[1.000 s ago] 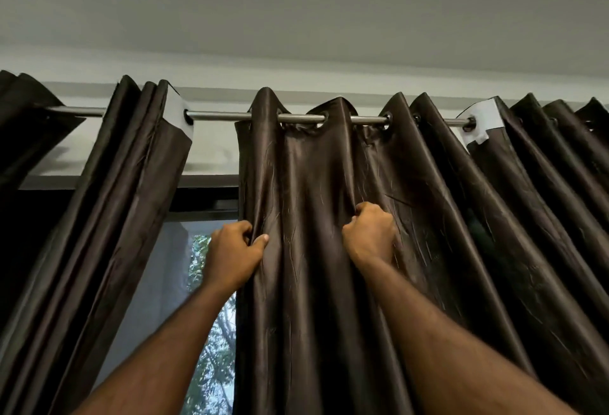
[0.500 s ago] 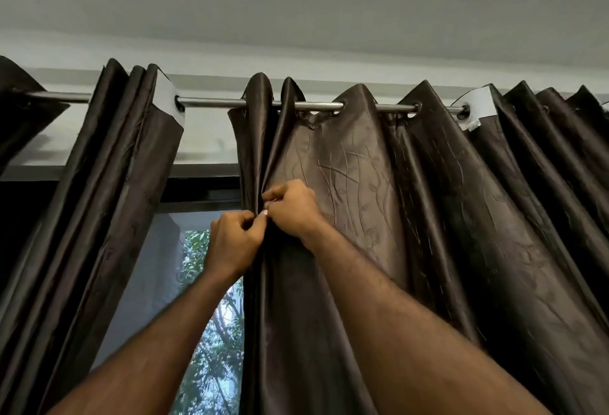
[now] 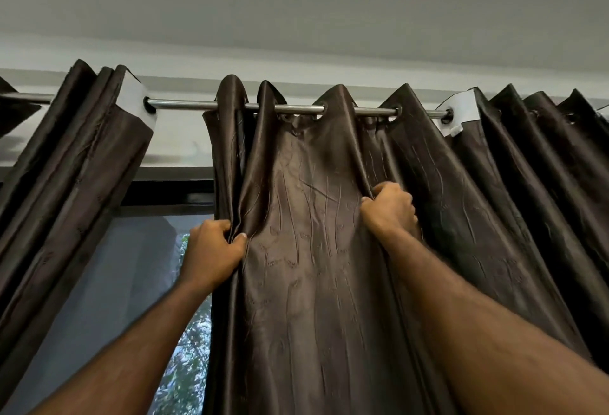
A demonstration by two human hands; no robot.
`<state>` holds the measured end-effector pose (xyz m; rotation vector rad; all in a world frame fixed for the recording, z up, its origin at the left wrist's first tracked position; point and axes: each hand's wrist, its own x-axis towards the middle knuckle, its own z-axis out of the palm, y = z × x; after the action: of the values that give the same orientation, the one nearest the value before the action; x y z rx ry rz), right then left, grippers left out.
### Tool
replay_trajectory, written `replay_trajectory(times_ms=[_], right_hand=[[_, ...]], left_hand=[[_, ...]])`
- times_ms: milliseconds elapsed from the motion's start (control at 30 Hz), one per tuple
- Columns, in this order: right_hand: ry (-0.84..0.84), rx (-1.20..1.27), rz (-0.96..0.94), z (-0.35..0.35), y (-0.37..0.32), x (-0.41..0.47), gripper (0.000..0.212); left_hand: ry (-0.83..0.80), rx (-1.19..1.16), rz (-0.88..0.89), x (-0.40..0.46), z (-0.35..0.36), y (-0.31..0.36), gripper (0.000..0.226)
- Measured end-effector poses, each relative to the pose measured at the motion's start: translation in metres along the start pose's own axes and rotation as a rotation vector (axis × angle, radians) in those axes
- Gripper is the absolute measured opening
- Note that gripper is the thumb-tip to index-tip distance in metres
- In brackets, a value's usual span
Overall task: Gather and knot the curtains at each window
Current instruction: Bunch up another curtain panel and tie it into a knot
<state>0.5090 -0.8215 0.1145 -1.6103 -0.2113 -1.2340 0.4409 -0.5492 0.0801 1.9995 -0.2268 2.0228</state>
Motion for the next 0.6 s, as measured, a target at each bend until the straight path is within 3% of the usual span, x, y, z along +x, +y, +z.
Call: replay_trajectory(times_ms=[67,200,300,400,600], right_hand=[[0.033,0.044,-0.03,0.001,0.005,0.0,0.02],[0.019,-0.031,-0.126,0.018,-0.025,-0.025,0.009],[-0.169,0.148,-0.316,0.042,-0.078,-0.052,0.007],[-0.297,0.301,-0.452,0.047,-0.113,-0.071,0.018],[-0.382,0.412,-0.367,0.049,-0.089,-0.062,0.016]], left_hand=[[-0.014,0.03,0.003,0.0,0.005,0.005,0.035],[-0.035,0.082,-0.006,0.001,0.0,0.01,0.033],[-0.08,0.06,0.002,0.003,-0.008,0.008,0.035],[-0.12,0.01,0.008,0.007,-0.017,0.009,0.037],[-0.015,-0.141,-0.027,0.006,-0.016,0.025,0.068]])
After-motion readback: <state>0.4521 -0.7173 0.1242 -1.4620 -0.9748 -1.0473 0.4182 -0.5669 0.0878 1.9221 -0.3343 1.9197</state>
